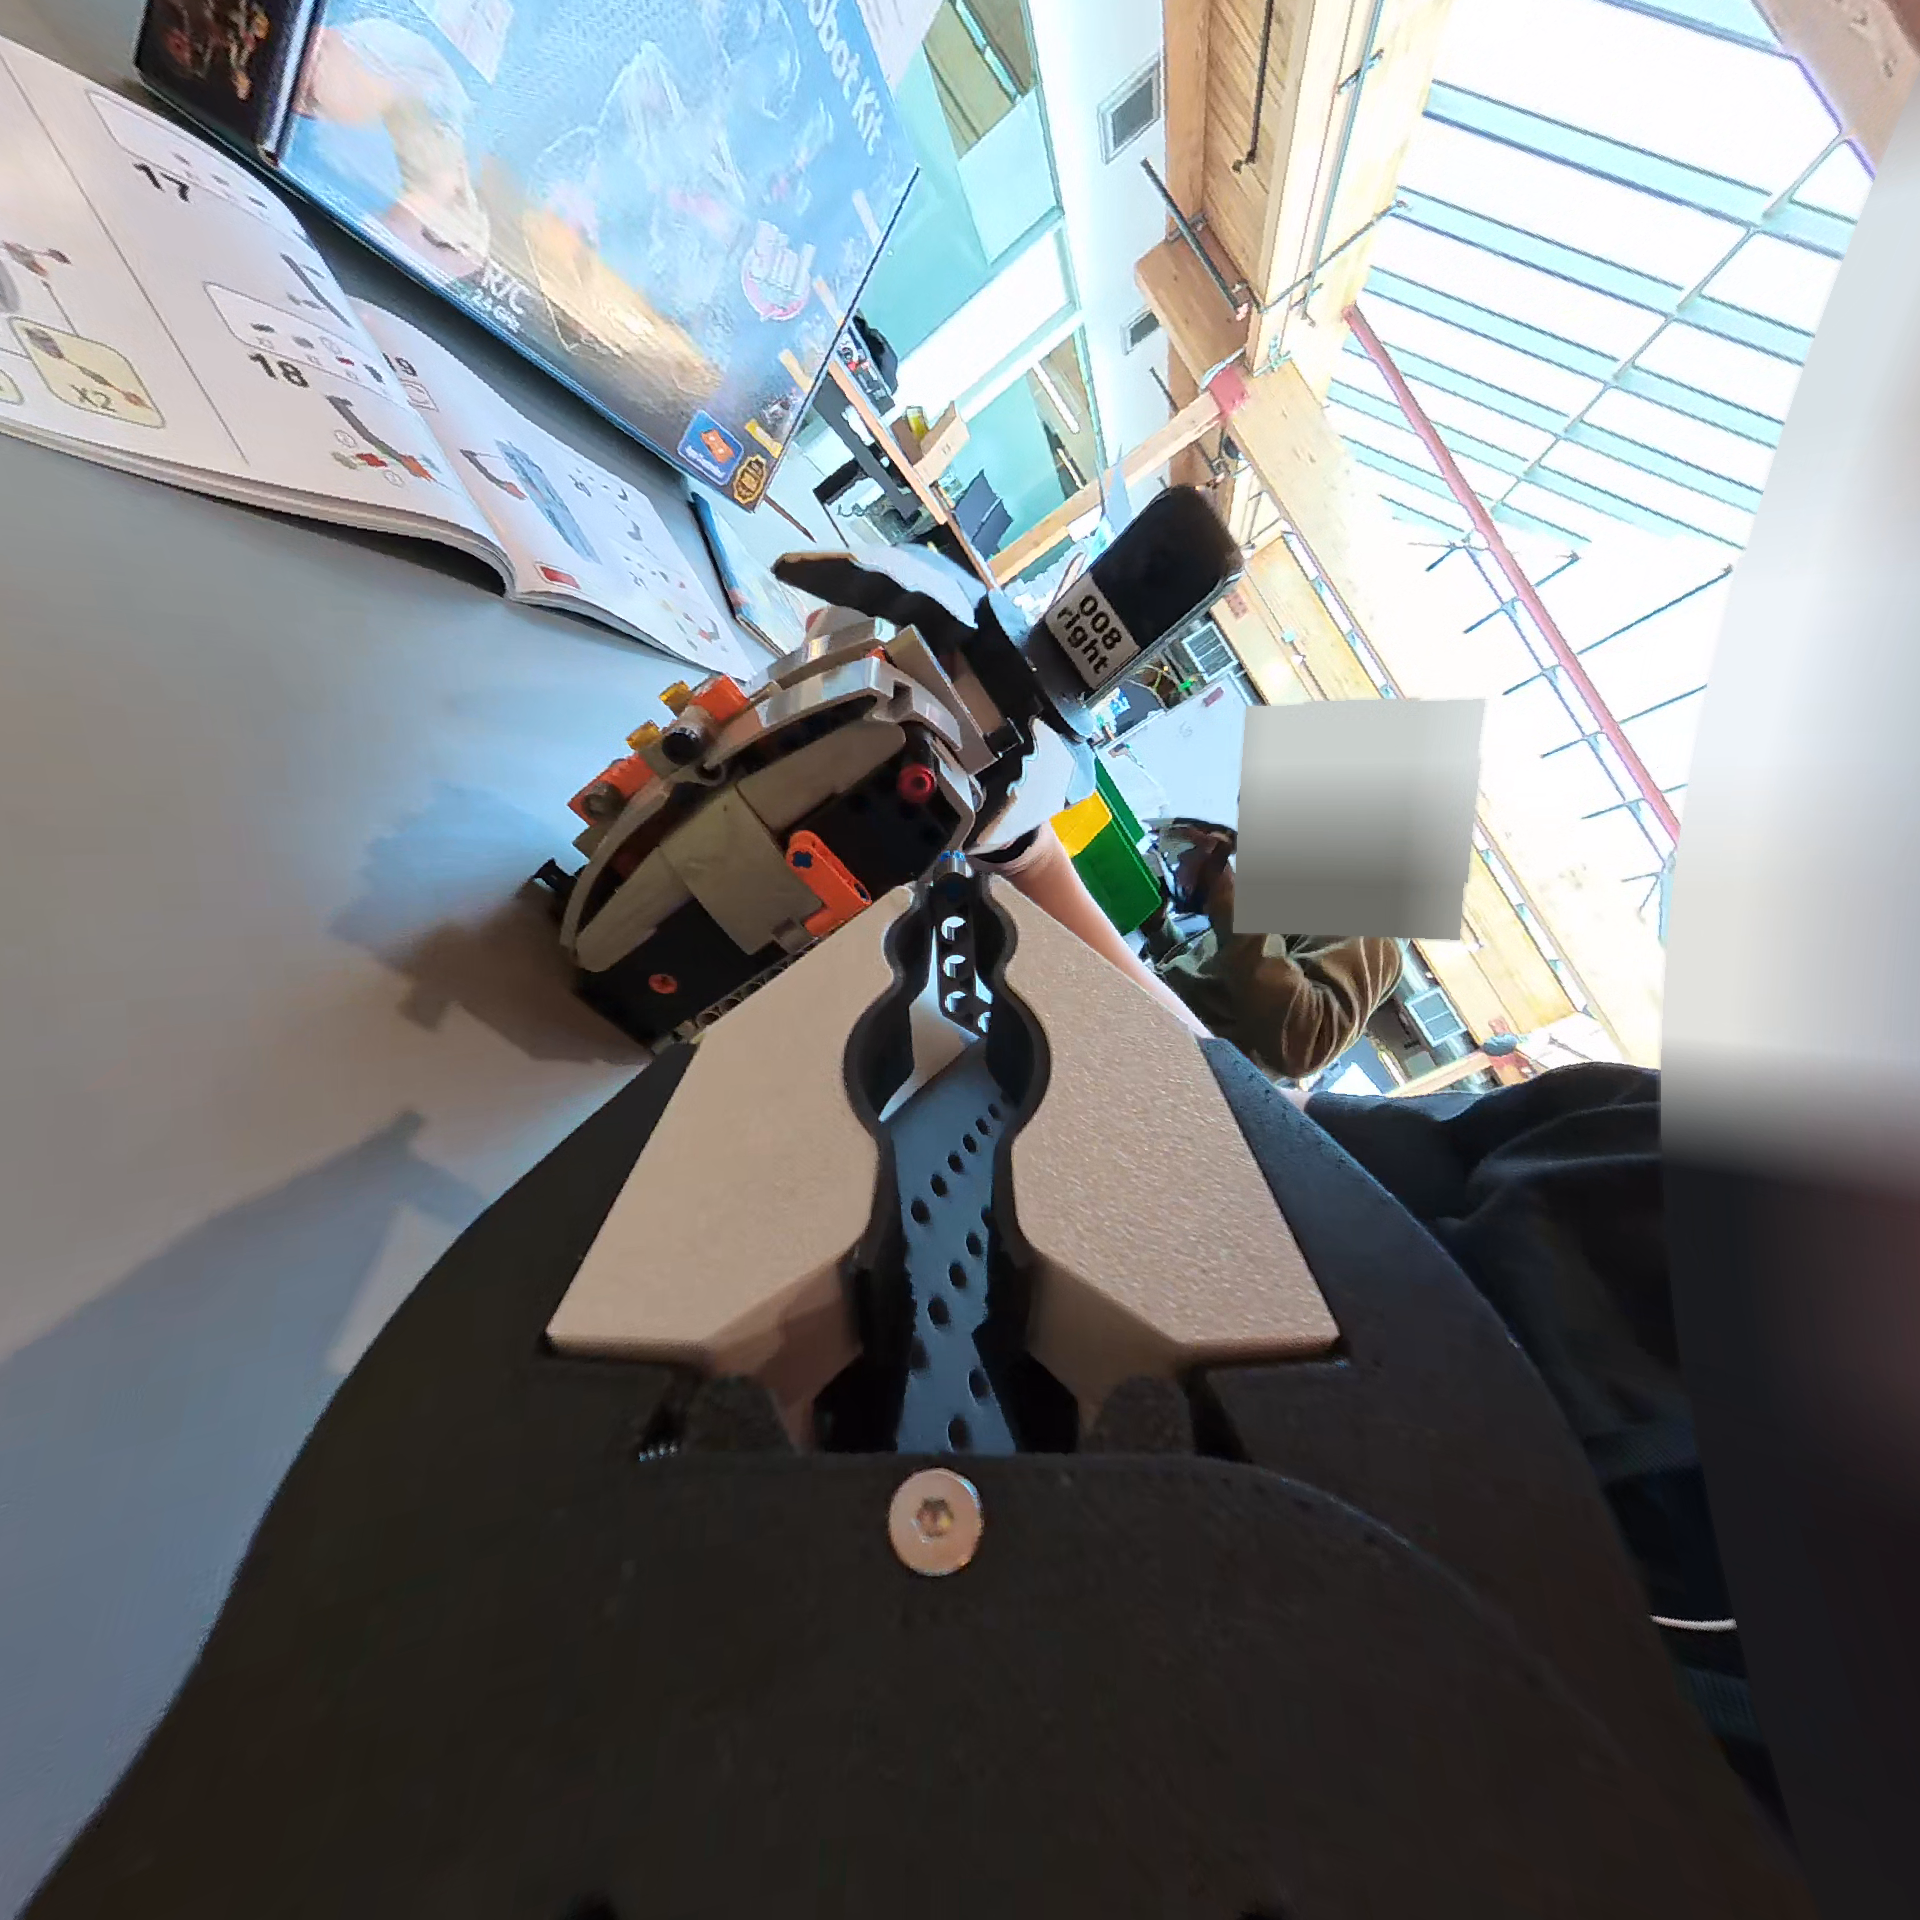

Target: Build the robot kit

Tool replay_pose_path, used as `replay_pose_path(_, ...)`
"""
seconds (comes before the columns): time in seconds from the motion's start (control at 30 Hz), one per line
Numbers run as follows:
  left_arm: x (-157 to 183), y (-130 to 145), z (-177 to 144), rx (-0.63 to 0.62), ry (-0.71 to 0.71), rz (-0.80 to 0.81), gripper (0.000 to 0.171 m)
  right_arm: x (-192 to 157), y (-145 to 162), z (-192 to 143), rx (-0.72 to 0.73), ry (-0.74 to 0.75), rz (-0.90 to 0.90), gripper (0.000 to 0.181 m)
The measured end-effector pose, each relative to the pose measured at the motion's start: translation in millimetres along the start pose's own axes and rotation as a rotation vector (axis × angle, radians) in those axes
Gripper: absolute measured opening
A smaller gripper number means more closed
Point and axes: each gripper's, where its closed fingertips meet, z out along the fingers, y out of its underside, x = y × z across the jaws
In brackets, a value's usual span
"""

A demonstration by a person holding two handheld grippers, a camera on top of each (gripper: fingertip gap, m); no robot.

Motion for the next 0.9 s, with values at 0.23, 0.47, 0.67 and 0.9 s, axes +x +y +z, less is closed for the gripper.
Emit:
replay_pose_path(0.23,2.7,0.7,3.4,-0.003,0.008,-0.002,0.005,37.1,25.7,-68.3,0.042,0.265,0.182,0.066)
replay_pose_path(0.47,3.8,1.1,-0.7,-0.038,-0.059,0.043,0.005,74.2,37.3,-147.1,0.022,0.580,0.064,0.061)
replay_pose_path(0.67,7.8,-16.0,-13.9,0.010,-0.122,0.045,0.005,86.5,60.7,-181.3,-0.113,0.732,-0.059,0.075)
replay_pose_path(0.9,15.3,-45.9,-6.7,0.078,-0.104,0.041,0.005,65.3,45.0,-162.5,-0.087,0.642,-0.072,0.030)
